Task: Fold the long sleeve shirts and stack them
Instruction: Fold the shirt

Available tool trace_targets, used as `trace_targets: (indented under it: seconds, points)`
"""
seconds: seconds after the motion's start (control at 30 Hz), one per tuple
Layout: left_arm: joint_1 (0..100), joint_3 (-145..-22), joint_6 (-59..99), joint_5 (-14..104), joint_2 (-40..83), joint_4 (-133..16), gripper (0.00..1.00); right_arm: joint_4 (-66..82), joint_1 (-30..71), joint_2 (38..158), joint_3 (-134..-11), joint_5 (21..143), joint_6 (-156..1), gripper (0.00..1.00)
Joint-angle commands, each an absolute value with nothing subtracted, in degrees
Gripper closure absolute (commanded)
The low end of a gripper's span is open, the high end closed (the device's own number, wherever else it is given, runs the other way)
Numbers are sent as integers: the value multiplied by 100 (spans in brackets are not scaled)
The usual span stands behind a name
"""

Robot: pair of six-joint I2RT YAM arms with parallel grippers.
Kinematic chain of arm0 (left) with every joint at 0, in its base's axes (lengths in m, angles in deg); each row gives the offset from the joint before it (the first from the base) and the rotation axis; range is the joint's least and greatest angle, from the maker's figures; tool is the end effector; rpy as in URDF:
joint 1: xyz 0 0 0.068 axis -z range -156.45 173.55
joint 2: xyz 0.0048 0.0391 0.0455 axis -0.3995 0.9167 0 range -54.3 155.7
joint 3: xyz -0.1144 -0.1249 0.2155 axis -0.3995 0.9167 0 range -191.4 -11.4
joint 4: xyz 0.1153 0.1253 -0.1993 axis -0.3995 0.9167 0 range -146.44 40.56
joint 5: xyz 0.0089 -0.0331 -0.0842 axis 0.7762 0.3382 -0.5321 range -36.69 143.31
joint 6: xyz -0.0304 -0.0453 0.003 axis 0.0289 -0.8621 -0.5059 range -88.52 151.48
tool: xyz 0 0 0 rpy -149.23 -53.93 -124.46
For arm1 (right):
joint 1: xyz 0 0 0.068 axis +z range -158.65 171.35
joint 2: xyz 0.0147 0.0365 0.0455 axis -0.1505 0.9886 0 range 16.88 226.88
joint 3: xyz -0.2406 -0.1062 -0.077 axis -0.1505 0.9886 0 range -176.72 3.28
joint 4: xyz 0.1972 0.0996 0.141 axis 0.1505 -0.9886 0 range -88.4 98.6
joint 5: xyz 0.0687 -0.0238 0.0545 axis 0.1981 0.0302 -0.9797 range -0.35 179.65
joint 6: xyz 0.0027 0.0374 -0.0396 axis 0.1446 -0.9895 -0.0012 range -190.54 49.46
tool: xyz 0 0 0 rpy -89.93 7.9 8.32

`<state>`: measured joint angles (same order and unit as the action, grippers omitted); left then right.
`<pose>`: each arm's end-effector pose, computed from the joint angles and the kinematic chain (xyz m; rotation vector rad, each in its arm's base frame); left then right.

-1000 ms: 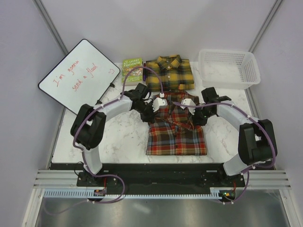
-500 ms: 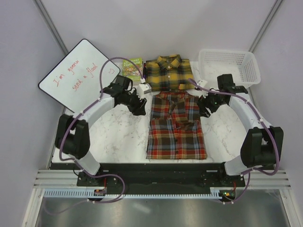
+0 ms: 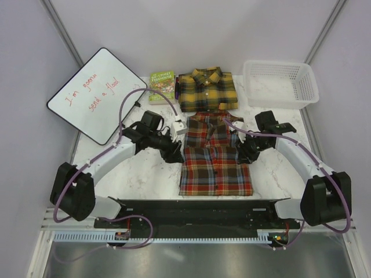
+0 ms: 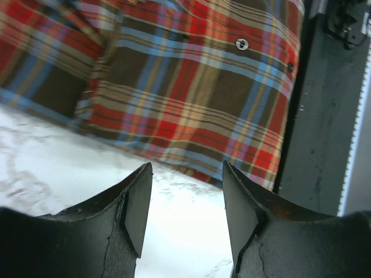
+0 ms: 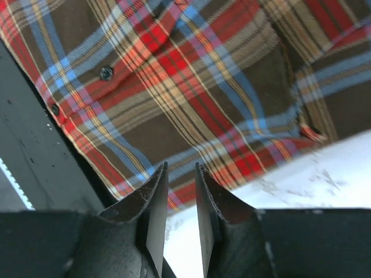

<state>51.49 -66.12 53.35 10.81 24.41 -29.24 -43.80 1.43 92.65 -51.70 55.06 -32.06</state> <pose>0.2361 -0.1532 0.2498 1.2784 1.9907 -0.9538 0.2287 0.0618 0.2399 -1.1918 2.3475 0.6985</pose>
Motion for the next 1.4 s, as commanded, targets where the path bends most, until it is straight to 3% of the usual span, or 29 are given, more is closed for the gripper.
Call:
trace_targets:
  seconds: [0.0,0.43,0.63,0.7,0.8,0.83,0.9,1.03,1.17,1.33,1.37]
  points:
    - [5518,-6615,4582,1094,3006,-3289,43,-3527,374,9580,-5209,5256,-3731,66]
    - [5448,-7855,3543,1771,5441,-3263,50,-2875,567,11364,-5262,6478,-3951,61]
    - [5150,-7355,3605,1719,5188,-3052,54,-2848,769,11349,-5253,6513,-4100,54]
    - [4922,-7144,3815,886,4600,-3209,47,-3181,761,11068,-5358,6259,-4109,51]
    - [4956,-6669,3956,384,3458,-3420,40,-3534,725,10216,-5490,5672,-4302,39]
    - [4973,-6477,3878,304,3203,-3473,39,-3578,734,9805,-5490,5582,-4390,31]
    - [4982,-6335,3457,312,2807,-3622,37,-3560,725,9529,-5420,5372,-4600,27]
    - [5079,-6254,3201,811,2866,-4036,33,-3254,699,9509,-5402,5615,-4979,27]
    - [5132,-6869,3042,1218,3858,-3738,33,-3068,585,10045,-5428,5564,-5102,31]
    - [5237,-7230,3104,1436,4439,-3579,41,-2875,558,10371,-5350,5371,-5120,35]
    - [5237,-7274,3069,1516,4649,-3579,46,-2866,584,10380,-5323,5266,-5103,36]
